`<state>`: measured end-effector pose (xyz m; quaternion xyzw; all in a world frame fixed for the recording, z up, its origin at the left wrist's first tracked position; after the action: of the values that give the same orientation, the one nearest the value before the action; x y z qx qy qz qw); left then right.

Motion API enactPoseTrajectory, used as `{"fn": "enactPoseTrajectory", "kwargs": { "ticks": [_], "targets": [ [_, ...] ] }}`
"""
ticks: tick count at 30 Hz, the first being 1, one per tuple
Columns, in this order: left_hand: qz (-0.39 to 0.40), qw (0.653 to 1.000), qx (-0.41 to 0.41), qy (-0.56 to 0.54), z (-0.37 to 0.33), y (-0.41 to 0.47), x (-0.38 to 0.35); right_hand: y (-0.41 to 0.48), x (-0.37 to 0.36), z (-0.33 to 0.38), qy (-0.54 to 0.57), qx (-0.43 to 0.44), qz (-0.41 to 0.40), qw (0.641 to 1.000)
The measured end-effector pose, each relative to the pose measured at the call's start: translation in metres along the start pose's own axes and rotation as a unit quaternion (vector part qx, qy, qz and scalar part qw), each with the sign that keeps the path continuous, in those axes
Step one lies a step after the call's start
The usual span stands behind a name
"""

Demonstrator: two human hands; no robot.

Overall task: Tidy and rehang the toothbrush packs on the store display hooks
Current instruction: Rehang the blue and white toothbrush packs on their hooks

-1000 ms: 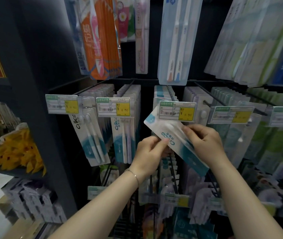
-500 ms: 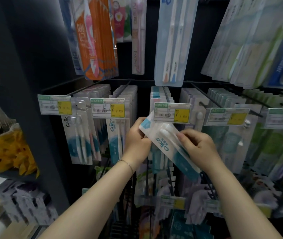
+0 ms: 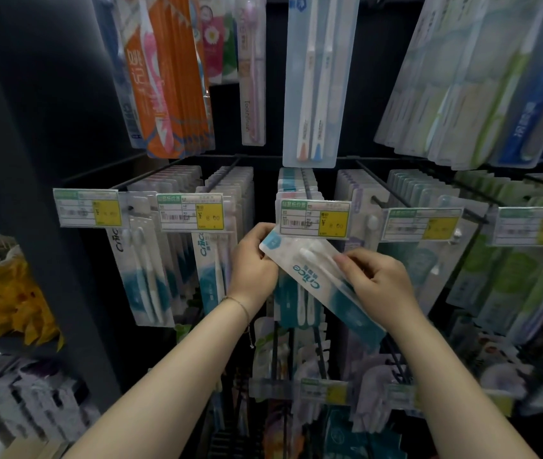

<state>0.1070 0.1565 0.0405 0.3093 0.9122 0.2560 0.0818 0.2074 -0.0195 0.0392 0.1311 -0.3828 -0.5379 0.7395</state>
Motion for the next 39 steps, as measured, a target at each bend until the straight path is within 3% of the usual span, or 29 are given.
{"fn": "enactPoseTrajectory", "kwargs": {
  "ticks": [12,20,26,33,39],
  "targets": [
    [-0.022,1.000,0.004,0.020,0.011,-0.007,0.011,0.010,0.002,0.015,-0.022,0.001,-0.044,0.999],
    [0.007,1.000,0.005,0.022,0.012,-0.009,0.007,0.016,0.009,0.023,-0.079,0.044,-0.092,0.992],
    [0.010,0.999,0.023,0.021,0.018,-0.005,0.005,0.014,0.015,-0.004,0.020,-0.003,-0.106,0.994],
    [-0.015,0.998,0.049,0.048,0.022,0.008,0.006,0.012,-0.014,-0.014,0.089,-0.019,-0.028,0.995],
    [0.017,0.995,0.047,0.086,0.020,0.017,-0.003,0.012,-0.026,-0.017,0.140,-0.032,0.014,0.990]
  ]
}}
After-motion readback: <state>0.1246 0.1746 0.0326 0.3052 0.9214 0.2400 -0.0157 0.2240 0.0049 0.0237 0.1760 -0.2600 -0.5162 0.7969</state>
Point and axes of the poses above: each hand's wrist, its own y-axis towards the middle knuckle, its own x-axis out of the back of the hand, z = x × y, the point moved 10 cm from there along y, towards the middle knuckle, and after that the axes turned 8 degrees about -z, right-handed, at the moved point
